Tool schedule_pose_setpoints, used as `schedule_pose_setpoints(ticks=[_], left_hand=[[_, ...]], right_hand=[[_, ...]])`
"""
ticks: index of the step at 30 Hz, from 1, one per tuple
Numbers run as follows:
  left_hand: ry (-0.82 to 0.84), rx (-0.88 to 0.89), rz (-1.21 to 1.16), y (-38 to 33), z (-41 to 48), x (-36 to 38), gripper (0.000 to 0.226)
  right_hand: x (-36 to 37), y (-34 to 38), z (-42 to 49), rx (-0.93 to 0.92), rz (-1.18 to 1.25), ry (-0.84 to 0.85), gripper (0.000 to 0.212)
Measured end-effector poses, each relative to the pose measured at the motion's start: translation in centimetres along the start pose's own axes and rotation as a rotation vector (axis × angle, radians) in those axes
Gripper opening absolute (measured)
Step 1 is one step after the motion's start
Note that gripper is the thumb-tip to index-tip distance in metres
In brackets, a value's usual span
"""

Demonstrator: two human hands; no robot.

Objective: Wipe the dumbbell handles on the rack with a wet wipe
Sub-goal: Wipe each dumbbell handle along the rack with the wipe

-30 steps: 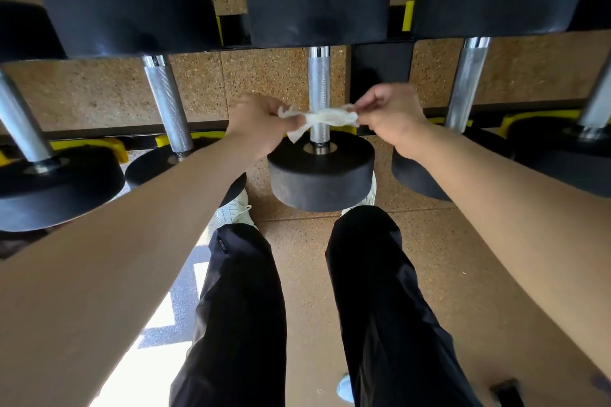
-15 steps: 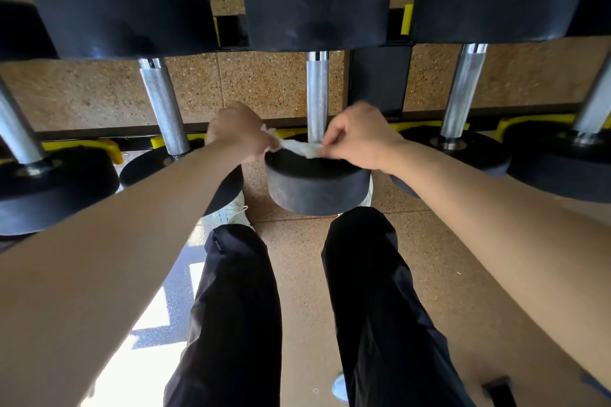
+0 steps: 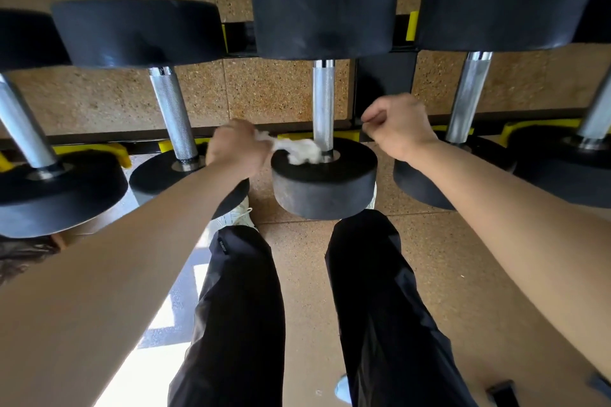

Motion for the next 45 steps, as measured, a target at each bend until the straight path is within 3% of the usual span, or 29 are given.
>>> schedule_pose_setpoints(ticks=[4, 6, 10, 13, 17, 19, 22, 24, 28, 31, 36, 39, 45], left_hand=[[-0.122, -0.007, -0.393, 2.2, 0.1, -2.2, 0.017], [-0.057, 0.047, -0.742, 2.0, 0.2, -2.0, 0.008], [0.181, 0.160, -1.307, 0.1, 0.5, -0.8, 0.017], [0.320, 0.217, -1.594, -2.4, 0.1, -0.3, 0.005], [0.414, 0.236, -1.729, -5.0, 0.6, 0.3, 0.013], [0.427, 0.218, -1.712, -5.6, 0.8, 0.5, 0.016], [0.350, 0.155, -1.547, -5.1, 0.6, 0.7, 0.011], [0.243, 0.141, -1.247, -4.1, 0.7, 0.9, 0.018], [0.073, 0.172, -0.637, -3.2, 0.2, 1.4, 0.028], [0.158, 0.275, -0.426, -4.1, -0.3, 1.7, 0.041], [0.175, 0.269, -0.155, -2.8, -0.4, 0.0, 0.023], [0.171, 0.270, -0.076, -1.9, -0.5, -0.5, 0.028], [0.261, 0.317, 0.034, -5.4, -0.7, 1.0, 0.024]], right_hand=[[-0.4, 0.0, 0.0, 0.008, 0.104, -0.014, 0.013], [-0.3, 0.1, 0.0, 0.010, 0.170, -0.004, 0.011], [0.4, 0.1, 0.6, -0.013, 0.443, 0.087, 0.014], [1.5, 0.7, 1.6, 0.002, 0.700, 0.214, 0.030], [3.0, 2.0, 2.3, 0.023, 0.739, 0.412, 0.056], [3.4, 2.4, 1.9, 0.030, 0.649, 0.459, 0.053], [2.9, 2.2, 1.8, -0.030, 0.395, 0.347, 0.026], [2.2, 2.1, 1.6, -0.062, 0.194, 0.283, 0.014], [1.8, 1.3, 1.0, -0.045, -0.118, 0.254, 0.016], [2.0, 0.9, 0.7, -0.026, -0.172, 0.247, 0.017], [3.2, 2.3, 0.9, -0.075, -0.185, 0.324, 0.014], [3.8, 2.8, 0.7, -0.104, -0.230, 0.333, 0.003], [0.1, 0.3, -0.5, -0.036, -0.226, 0.368, 0.015]])
Point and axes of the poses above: each hand's wrist, its own z-axis towards the middle knuckle, its own x-axis out of the palm, y = z × x, the point moved 4 cm from there along z, towards the middle knuckle, and after that the axes turned 15 degrees about y, right-handed, at the moved point
